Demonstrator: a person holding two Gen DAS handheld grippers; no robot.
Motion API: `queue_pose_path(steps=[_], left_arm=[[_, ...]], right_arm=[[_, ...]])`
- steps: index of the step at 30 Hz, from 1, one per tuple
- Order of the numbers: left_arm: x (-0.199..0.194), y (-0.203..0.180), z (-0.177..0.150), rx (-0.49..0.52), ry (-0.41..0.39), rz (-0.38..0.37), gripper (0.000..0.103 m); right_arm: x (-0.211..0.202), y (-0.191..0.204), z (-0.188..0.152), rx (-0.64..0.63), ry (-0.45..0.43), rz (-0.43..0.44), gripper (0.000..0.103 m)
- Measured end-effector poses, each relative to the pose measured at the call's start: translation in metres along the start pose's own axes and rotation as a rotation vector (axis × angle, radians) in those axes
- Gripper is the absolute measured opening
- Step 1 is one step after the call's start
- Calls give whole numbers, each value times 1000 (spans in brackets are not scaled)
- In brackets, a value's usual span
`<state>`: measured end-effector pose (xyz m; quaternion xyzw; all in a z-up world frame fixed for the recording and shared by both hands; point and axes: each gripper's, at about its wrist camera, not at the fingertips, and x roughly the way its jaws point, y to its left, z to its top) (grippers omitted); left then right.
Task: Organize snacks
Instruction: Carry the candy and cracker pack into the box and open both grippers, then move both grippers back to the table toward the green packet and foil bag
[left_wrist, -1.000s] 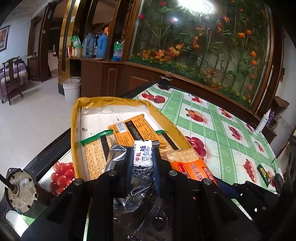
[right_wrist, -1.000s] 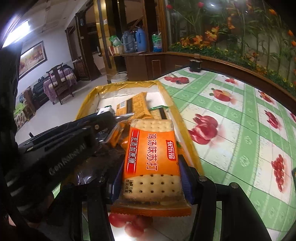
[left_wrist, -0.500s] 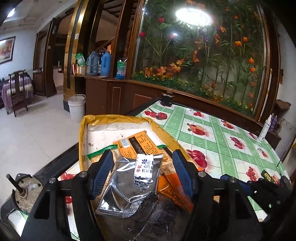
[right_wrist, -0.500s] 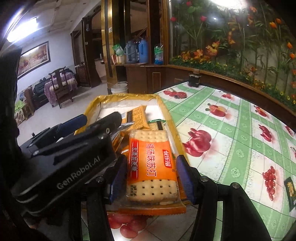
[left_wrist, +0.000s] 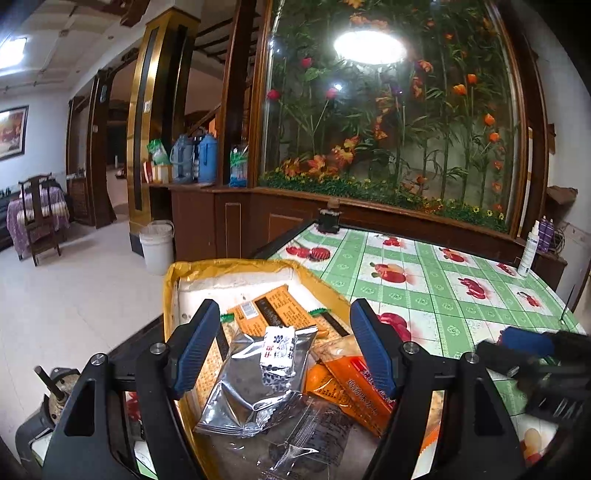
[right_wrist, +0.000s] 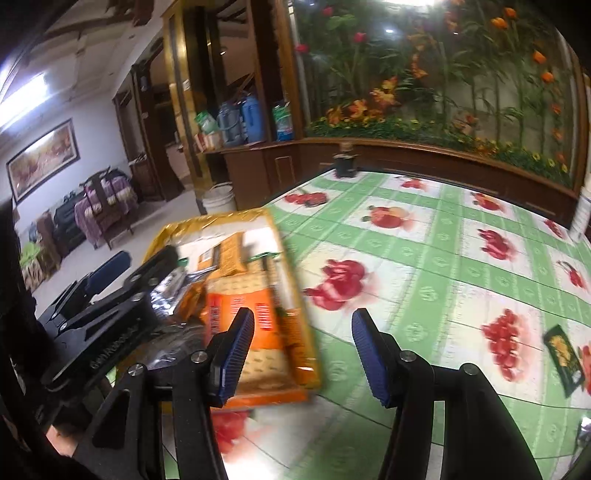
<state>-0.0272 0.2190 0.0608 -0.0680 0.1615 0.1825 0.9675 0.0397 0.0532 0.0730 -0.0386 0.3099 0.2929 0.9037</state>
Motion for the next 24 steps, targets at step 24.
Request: queue_pose_path(steps=[24], left_arm=[[-17,-140,-58,83,595,-679,73]], right_arm=[[-51,-261,-35,443,90,-406,52]])
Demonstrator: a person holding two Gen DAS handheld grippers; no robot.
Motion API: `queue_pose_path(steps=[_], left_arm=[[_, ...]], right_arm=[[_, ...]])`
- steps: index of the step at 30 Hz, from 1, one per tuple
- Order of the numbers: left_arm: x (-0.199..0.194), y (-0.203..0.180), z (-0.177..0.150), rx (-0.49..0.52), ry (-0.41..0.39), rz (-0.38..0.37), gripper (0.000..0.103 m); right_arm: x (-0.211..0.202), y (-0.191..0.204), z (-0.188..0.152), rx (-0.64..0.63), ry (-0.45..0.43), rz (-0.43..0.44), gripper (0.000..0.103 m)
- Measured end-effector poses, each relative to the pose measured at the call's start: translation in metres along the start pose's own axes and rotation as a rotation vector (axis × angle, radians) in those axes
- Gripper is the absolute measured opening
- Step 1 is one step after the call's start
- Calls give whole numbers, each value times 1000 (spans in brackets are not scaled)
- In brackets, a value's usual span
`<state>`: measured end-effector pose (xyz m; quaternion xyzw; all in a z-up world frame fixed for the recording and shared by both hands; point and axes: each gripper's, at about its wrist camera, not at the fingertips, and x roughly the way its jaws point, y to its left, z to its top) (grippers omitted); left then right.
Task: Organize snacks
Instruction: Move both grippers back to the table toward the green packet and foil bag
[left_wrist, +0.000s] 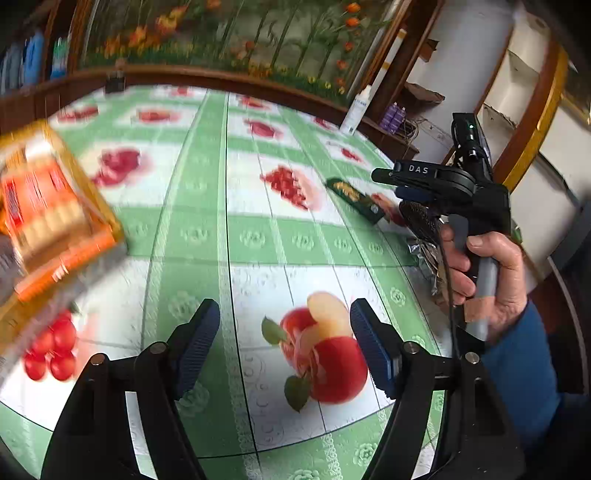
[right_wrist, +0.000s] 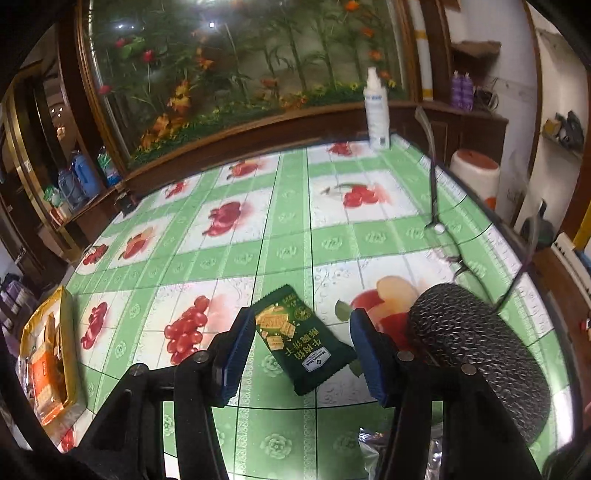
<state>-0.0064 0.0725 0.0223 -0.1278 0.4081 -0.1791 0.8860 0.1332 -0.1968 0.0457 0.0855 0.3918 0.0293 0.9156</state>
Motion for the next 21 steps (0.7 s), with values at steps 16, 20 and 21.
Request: queue_pose_path(steps=[16,20,21], left_arm=[[0,20,-8,-127,7,-55,73],[-2,23,-8,-135,-4,-63,73],[-2,24,-8,-137,-5,-67,73]], right_arm=[[12,79,-54,-297,212,207,47],[-26,83,-61,-288,183,259,49],[-38,76,-59,-268,152,257,51]])
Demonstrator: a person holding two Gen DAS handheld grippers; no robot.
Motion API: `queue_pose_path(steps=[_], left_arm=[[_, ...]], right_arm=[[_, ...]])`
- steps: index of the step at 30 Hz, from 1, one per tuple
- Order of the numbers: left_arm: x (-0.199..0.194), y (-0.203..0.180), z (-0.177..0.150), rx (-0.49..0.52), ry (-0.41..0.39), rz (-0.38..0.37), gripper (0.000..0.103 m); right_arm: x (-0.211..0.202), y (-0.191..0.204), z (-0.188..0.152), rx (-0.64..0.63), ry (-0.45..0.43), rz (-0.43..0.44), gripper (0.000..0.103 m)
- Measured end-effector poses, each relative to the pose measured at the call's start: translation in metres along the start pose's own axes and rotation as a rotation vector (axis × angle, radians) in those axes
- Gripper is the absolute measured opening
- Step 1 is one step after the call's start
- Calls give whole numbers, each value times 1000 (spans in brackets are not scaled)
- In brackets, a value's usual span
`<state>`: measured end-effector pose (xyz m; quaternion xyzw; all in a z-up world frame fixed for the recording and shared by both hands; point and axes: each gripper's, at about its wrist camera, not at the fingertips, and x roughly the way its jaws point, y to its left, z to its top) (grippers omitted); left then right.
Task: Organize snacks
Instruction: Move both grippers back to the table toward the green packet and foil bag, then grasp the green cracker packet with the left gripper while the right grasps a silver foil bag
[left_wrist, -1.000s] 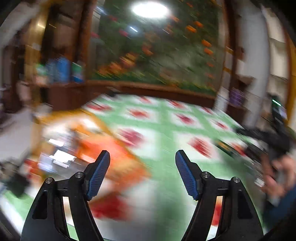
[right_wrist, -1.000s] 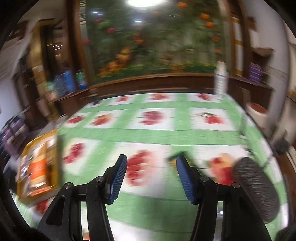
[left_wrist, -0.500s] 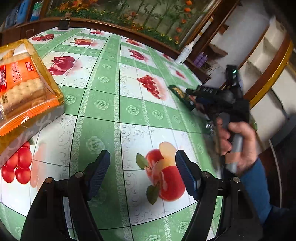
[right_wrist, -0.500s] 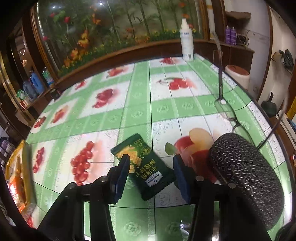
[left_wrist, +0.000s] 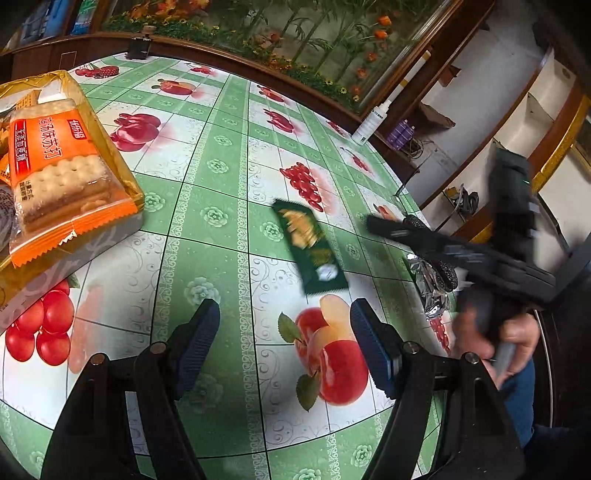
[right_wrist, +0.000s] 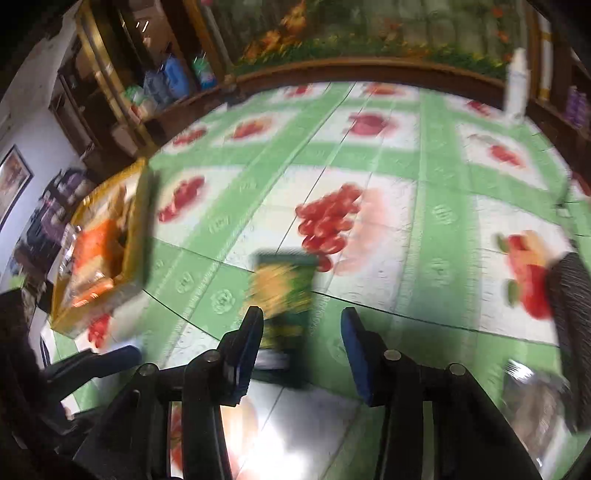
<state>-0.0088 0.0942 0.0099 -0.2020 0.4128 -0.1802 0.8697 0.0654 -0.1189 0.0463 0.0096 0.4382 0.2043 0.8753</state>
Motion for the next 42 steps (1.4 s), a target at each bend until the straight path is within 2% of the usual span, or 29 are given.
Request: queue_pose_path(steps=[2,3,8,12,14,17,20,22,26,29,31,34,37,39,42], left_arm=[[1,1,0,0,2,-8,73],[1,0,0,2,3,-13,73],[0,0,1,5,-2,-19,73],[-2,0,2,3,-13,-16,73],[-2,1,2,2,-14,-14,73],[-3,0,1,3,-19,-13,73],[-3,0,1,3,-19,-11,73],[-3,0,0,0,-17,-7,73],[1,0,0,-1,5,9,73],[4,-8,-1,29,15,56,73],[4,-19,-2,70,3,117,73],[14,-37,1,123,30,152,73],[33,-52,10,131,71,218,73],[47,-59,17,139,91,252,73],[72,-68,27,159,124,363,73]], right_arm=[[-28,-17,-5,45,-45,-16,61],[-41,-28,-10,74,-62,-53,64],[-77,-69,-43,136,-46,-336,65],[-75,-88,-64,186,23,-410,66],[-68,-91,-68,185,41,-417,66],[-51,-89,-63,167,51,-373,67],[-31,-73,-54,112,76,-415,68],[-20,-62,-48,84,75,-424,60],[5,-30,-28,8,80,-400,60],[17,-11,-7,9,47,-279,59],[23,-3,3,6,14,-273,59],[25,-8,4,29,-20,-230,59],[22,-25,2,58,-25,-273,60],[16,-39,2,119,-29,-272,60],[11,-48,4,154,-36,-298,60]])
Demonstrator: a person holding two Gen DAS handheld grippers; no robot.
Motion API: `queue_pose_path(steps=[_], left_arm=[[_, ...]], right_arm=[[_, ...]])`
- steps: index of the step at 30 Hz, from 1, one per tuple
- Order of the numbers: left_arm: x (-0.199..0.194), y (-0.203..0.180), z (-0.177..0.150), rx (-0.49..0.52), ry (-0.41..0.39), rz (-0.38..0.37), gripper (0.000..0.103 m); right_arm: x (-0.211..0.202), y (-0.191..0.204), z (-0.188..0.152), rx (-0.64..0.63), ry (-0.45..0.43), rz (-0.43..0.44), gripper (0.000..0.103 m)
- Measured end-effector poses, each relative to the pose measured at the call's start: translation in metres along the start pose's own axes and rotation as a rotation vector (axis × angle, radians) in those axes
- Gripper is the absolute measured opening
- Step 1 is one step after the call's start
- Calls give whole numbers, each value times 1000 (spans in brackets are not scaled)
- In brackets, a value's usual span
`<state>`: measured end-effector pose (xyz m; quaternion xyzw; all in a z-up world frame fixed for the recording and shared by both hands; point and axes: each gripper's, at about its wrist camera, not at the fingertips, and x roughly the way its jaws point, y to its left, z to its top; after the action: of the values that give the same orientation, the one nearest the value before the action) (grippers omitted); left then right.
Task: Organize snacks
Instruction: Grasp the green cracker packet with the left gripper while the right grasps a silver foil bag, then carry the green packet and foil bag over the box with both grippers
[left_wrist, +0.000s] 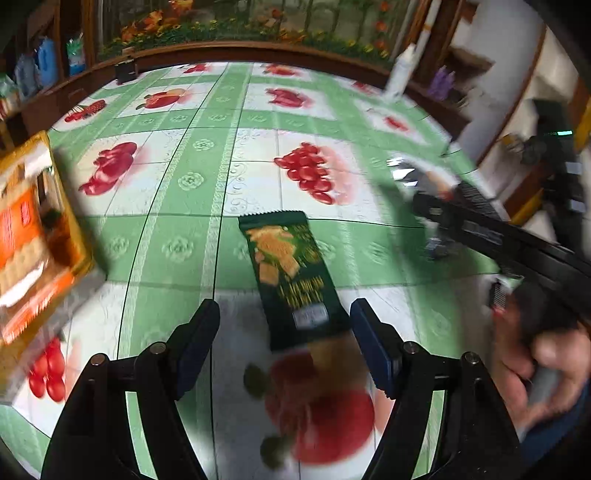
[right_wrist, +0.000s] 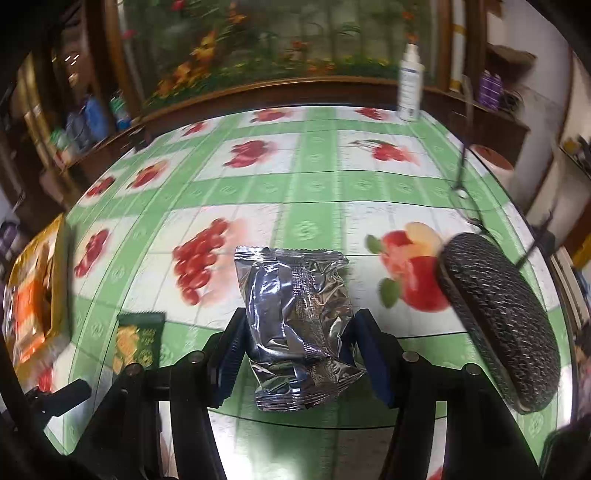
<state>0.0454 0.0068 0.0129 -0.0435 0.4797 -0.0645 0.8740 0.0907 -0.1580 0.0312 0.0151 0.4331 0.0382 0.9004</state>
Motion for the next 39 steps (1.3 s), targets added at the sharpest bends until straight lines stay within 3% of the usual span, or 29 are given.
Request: queue_pose_path(steps=[3,5,9,17,22,39], left_arm=[[14,-6,5,25,-9,98,72],[17,-8,5,59,-60,134,71],[12,2,2,53,-91,135,42],[-3,20,-10,-2,-108,73,42],[-14,24,-15,-16,-136,89,42],[-45,36,-25,30,-308,268,42]], right_arm=[[-1,-1,1,1,1,-1,60],[-2,-2,1,7,0,7,60],[-6,-1,1,7,-6,25,60],[-8,18,-7,-47,-12,70,60],[-11,36,-15,-104,-19,99,60],[-21,59,-26,-187,-73,143,59]])
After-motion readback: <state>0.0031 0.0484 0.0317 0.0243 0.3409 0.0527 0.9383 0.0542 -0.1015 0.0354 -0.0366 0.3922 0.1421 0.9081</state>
